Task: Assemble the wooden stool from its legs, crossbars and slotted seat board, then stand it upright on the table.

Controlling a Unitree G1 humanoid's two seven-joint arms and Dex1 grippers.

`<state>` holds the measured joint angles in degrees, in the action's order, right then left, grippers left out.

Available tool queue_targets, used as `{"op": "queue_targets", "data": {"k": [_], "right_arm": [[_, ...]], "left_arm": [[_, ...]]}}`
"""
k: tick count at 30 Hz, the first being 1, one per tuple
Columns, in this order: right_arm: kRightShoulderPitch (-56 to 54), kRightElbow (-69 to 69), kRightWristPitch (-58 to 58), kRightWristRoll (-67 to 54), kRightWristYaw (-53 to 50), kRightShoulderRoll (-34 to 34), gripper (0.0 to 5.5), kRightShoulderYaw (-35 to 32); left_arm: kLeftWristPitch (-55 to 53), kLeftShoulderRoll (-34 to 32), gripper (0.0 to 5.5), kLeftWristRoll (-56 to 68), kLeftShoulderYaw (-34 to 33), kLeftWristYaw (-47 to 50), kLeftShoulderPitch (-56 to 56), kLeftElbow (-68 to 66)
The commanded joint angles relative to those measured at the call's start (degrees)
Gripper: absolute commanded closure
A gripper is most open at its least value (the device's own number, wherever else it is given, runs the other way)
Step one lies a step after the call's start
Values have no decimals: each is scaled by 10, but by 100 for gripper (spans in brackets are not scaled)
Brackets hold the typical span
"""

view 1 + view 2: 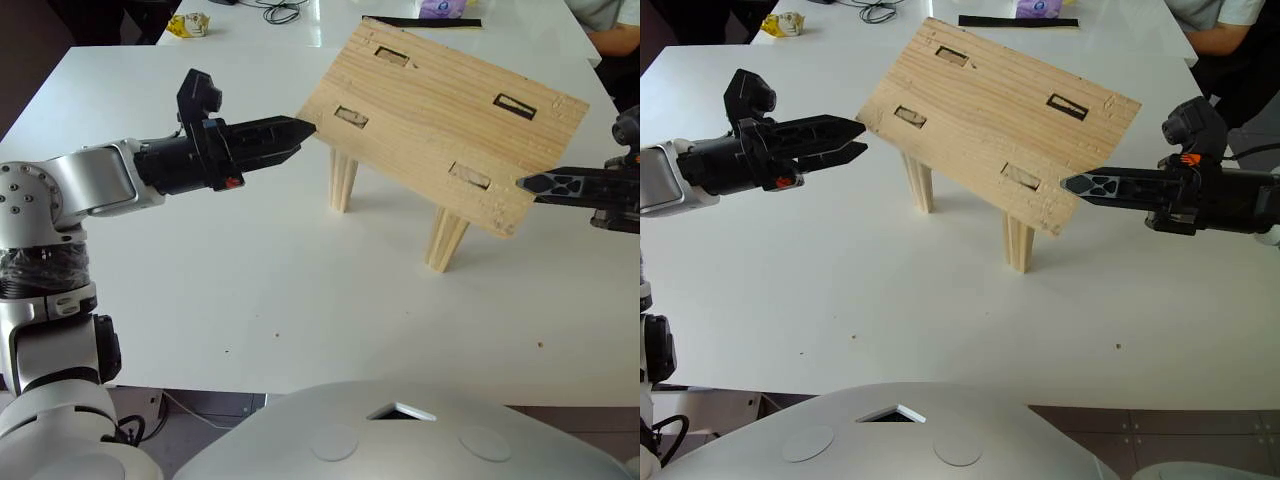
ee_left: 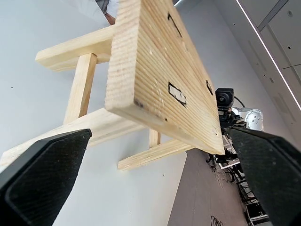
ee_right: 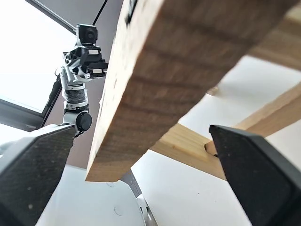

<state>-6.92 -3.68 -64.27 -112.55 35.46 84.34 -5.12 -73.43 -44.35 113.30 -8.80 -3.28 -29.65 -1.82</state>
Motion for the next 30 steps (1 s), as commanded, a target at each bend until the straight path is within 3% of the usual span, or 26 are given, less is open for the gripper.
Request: {"op": "queue_targets", "data": {"k": [1, 8, 12, 16, 18, 22, 30], "right_arm": [[29, 2, -11, -4, -75, -52, 32, -52], [71, -56, -2, 39, -128, -114, 32, -113], [119, -84, 46, 196, -116, -167, 32, -132], [198, -123, 121, 421, -101, -181, 32, -76], [177, -95, 163, 531, -123, -202, 32, -24], [77, 2, 252, 695, -203, -312, 32, 42], [20, 171, 456, 900, -330, -502, 32, 33]], "left_arm": [[-1, 11, 10, -3, -13, 43, -34, -22], [69, -3, 10, -7, -44, 80, 106, 133], [154, 17, 10, -188, -80, 28, 189, 204], [249, 45, 10, -346, -78, -27, 266, 247], [298, 50, 10, -434, -59, -61, 279, 254], [375, 73, 10, -560, -22, -89, 245, 225], [553, 142, 10, -832, 62, -98, 252, 137]]}}
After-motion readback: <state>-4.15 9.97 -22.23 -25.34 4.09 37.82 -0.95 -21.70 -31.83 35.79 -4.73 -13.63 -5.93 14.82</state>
